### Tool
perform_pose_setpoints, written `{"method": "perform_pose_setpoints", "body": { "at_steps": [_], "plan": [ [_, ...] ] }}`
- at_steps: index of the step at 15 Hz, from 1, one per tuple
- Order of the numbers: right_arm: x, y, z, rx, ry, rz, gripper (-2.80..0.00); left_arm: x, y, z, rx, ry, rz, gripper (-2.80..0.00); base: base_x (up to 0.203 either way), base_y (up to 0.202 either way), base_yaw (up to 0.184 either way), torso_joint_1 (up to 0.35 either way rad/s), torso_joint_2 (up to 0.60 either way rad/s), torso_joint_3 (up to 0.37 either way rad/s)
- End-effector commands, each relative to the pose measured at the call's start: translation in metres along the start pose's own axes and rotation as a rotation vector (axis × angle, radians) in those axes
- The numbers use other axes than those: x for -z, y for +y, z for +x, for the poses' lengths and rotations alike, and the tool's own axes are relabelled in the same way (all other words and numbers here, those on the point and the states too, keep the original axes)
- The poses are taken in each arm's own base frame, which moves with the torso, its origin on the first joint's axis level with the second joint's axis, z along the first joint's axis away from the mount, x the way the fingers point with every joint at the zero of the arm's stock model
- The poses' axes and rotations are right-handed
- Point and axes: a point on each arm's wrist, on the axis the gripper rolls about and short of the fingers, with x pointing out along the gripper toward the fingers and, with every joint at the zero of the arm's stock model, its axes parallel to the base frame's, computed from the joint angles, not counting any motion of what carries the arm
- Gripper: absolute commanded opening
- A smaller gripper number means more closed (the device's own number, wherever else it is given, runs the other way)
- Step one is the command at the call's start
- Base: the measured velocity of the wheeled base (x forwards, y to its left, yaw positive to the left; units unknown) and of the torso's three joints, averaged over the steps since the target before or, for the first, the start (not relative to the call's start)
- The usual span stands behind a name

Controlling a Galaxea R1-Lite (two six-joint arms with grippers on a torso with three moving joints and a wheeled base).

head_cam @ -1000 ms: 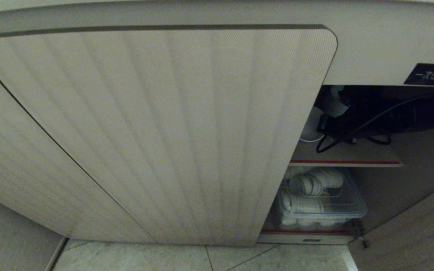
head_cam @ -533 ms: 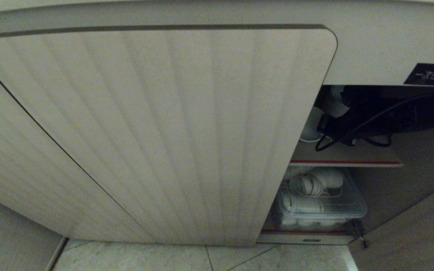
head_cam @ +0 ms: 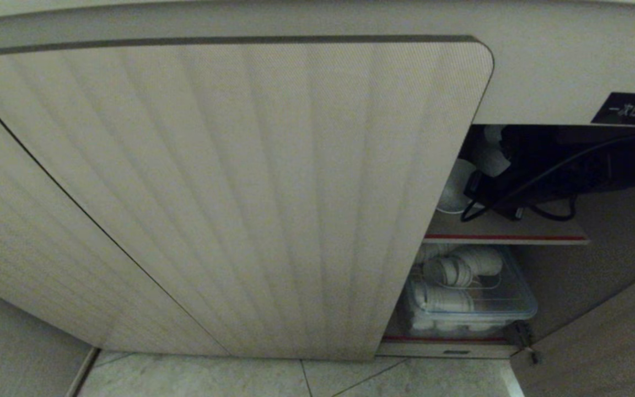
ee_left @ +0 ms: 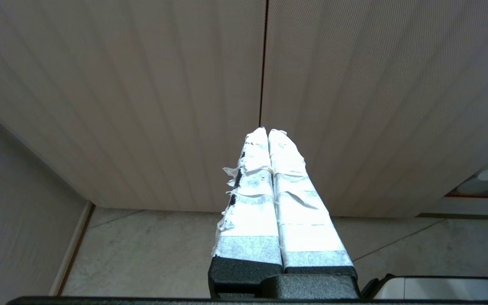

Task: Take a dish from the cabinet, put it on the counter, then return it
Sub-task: Take the bowl from the cabinet

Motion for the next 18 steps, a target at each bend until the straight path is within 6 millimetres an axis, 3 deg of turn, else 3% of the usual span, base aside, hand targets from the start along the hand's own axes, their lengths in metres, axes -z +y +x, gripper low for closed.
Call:
{"method": "perform_pose_setpoints", "body": {
  "at_steps": [1, 18],
  "plan": [
    [0.001, -0.001, -0.002, 0.008, 0.013, 0.017, -2.80, 0.000, 0.000, 0.000, 0.000, -0.001, 0.000, -2.80, 0.000, 0.000, 0.000, 0.000, 0.00, 0.000],
    [-0.013, 0.008, -0.003, -0.059, -0.082, 0.122, -2.80, 0.000, 0.000, 0.000, 0.000, -0.001, 0.000, -2.80, 0.000, 0.000, 0.000, 0.000, 0.00, 0.000]
  ]
}}
